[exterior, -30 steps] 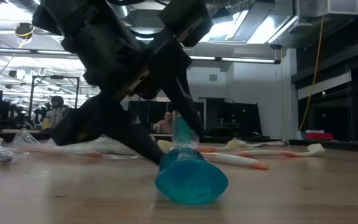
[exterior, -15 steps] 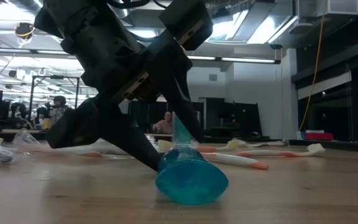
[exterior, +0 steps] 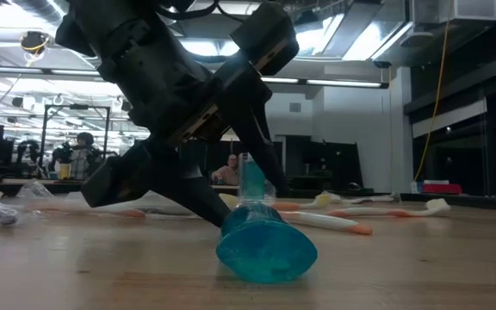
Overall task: Pick & Place toothbrushing station
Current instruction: Put the blue mouthwash into the transparent organizer
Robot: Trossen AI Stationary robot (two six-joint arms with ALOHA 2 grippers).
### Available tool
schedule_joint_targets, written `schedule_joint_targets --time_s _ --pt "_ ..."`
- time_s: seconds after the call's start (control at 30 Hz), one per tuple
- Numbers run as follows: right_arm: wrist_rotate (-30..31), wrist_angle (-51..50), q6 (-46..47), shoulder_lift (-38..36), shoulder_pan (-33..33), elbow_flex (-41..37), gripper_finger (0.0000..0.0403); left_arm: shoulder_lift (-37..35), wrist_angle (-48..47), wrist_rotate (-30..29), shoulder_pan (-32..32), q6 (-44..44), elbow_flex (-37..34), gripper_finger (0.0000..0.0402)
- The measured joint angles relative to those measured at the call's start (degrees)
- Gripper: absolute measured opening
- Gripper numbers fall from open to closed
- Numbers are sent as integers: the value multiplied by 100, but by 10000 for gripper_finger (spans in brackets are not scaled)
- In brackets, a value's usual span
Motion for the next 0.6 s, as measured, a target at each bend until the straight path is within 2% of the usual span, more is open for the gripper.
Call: schedule_joint_targets --time_s 0.43,0.6 --pt "-21 0 0 0 21 0 187 17 -17 122 -31 -38 0 196" --pt "-21 -4 -3 0 22 0 187 19 -58 219 -28 -92 -4 175"
